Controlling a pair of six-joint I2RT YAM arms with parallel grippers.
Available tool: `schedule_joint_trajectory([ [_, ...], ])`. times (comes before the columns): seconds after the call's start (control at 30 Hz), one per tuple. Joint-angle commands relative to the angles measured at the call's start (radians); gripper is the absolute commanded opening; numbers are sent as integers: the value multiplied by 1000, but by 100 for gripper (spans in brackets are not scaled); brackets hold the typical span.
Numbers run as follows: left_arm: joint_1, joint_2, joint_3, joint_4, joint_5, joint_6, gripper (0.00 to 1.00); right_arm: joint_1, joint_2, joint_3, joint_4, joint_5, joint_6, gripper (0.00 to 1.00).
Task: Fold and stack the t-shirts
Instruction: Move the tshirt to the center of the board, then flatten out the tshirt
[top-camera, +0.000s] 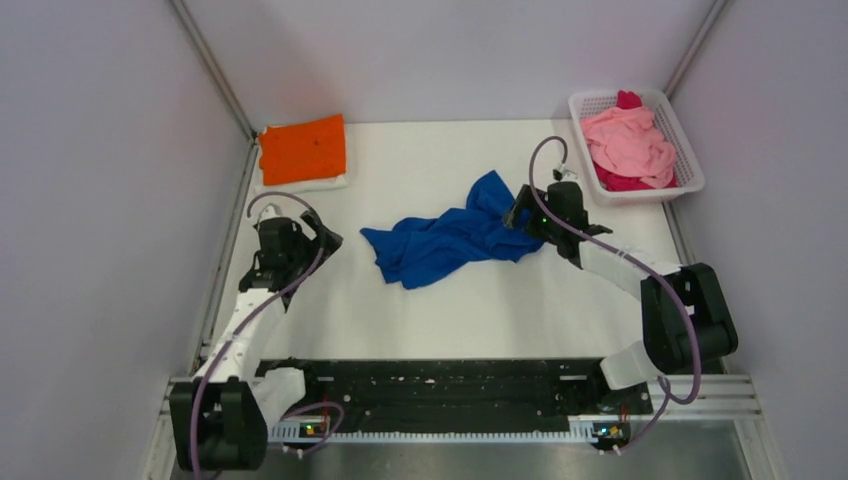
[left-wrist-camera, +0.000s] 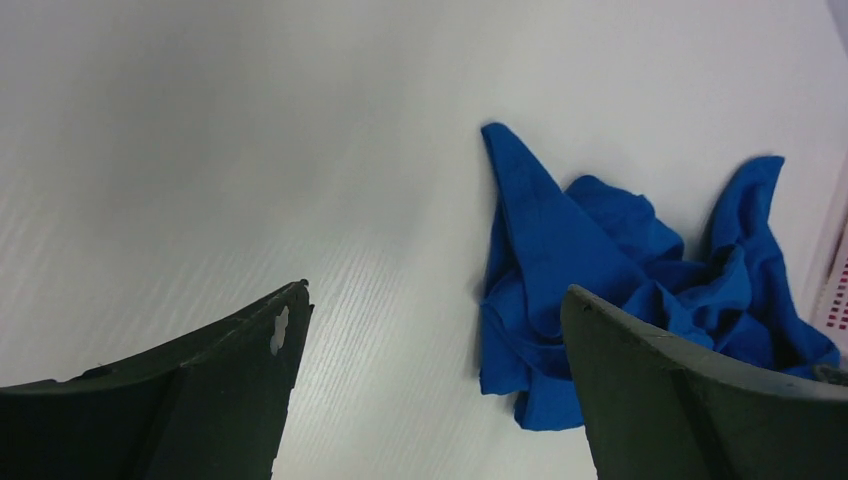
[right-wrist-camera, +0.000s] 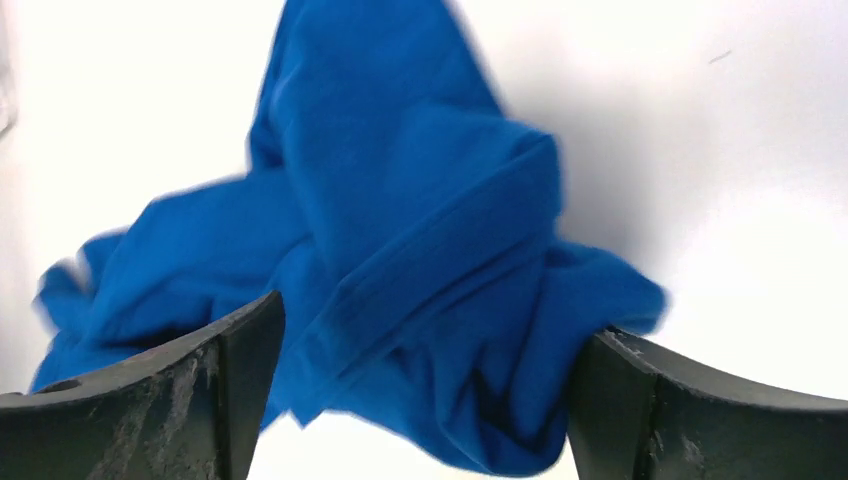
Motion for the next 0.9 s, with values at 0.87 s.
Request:
schedule_joint_trajectory([
  [0.87,-265,607,203,197,150,31,99,-4,-483,-156,-30,389,-30,99],
])
